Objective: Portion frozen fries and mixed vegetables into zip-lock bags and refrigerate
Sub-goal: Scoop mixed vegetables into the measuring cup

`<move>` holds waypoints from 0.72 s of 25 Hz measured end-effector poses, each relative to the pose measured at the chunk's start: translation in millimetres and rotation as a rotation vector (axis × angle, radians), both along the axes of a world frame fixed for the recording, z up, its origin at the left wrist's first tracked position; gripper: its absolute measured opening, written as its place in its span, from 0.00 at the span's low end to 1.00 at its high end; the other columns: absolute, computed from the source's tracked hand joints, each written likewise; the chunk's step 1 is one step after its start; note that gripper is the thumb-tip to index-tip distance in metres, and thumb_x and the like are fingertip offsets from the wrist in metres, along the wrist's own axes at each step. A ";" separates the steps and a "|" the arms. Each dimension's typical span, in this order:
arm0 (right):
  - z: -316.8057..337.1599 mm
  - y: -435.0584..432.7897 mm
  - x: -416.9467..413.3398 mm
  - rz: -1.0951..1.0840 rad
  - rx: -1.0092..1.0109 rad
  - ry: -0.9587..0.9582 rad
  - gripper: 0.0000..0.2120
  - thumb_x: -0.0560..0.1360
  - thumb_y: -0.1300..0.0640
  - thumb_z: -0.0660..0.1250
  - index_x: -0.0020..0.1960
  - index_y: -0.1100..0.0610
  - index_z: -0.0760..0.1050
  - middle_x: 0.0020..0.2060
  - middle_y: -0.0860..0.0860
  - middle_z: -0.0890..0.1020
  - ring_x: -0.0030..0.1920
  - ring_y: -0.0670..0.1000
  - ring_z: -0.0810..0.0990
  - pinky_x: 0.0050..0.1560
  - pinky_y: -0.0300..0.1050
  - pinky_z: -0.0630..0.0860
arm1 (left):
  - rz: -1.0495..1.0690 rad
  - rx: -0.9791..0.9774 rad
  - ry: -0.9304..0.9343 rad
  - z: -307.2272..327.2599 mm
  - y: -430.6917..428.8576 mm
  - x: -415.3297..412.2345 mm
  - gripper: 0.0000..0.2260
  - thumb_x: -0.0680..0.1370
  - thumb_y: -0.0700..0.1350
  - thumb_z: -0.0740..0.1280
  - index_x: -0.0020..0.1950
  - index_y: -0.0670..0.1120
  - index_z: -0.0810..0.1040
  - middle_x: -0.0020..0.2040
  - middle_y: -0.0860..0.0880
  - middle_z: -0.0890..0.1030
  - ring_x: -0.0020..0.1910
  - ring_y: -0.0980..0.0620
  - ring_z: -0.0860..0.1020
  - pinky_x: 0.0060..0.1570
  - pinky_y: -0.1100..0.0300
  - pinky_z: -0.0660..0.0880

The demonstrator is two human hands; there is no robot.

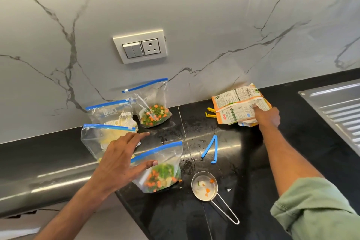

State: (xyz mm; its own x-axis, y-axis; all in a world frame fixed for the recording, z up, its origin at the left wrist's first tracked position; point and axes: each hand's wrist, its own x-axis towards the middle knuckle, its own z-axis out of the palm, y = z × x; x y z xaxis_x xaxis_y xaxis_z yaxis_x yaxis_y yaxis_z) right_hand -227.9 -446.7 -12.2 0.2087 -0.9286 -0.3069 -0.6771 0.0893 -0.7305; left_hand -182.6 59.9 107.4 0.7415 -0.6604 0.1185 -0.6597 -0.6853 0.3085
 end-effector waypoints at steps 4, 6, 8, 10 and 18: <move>4.7 0.9 -4.7 -0.142 0.028 -0.147 0.30 0.78 0.45 0.73 0.74 0.58 0.69 0.69 0.60 0.78 0.66 0.62 0.79 0.62 0.55 0.77 | 0.007 -0.025 0.007 -1.6 1.2 -1.9 0.34 0.74 0.75 0.60 0.74 0.57 0.70 0.63 0.56 0.76 0.61 0.56 0.75 0.60 0.58 0.69; 10.0 16.8 -15.2 -0.222 -0.251 -0.112 0.32 0.78 0.40 0.71 0.74 0.56 0.66 0.69 0.59 0.76 0.66 0.60 0.77 0.63 0.55 0.74 | 0.014 -0.046 0.007 -0.8 0.5 -1.7 0.33 0.74 0.74 0.60 0.74 0.57 0.70 0.63 0.56 0.76 0.60 0.56 0.76 0.60 0.58 0.69; 6.9 52.3 -27.0 -0.055 -0.581 -0.188 0.26 0.80 0.39 0.67 0.70 0.54 0.70 0.63 0.55 0.78 0.60 0.56 0.79 0.59 0.51 0.75 | 0.027 -0.074 0.015 0.1 0.0 -1.5 0.33 0.74 0.74 0.61 0.73 0.57 0.71 0.63 0.57 0.77 0.60 0.57 0.77 0.60 0.57 0.70; 3.2 96.8 -36.9 0.501 -0.490 -0.248 0.18 0.80 0.43 0.69 0.66 0.49 0.73 0.59 0.48 0.80 0.54 0.50 0.82 0.54 0.48 0.80 | 0.032 -0.086 0.019 0.7 -0.2 -1.2 0.33 0.74 0.74 0.62 0.73 0.56 0.71 0.63 0.57 0.77 0.59 0.57 0.77 0.59 0.56 0.71; -18.8 137.1 -10.0 1.437 -0.352 0.192 0.25 0.73 0.61 0.73 0.69 0.47 0.79 0.67 0.46 0.74 0.68 0.49 0.72 0.70 0.53 0.74 | 0.048 -0.068 0.004 -9.0 8.0 1.6 0.33 0.74 0.73 0.62 0.73 0.56 0.70 0.64 0.56 0.77 0.60 0.55 0.77 0.60 0.52 0.75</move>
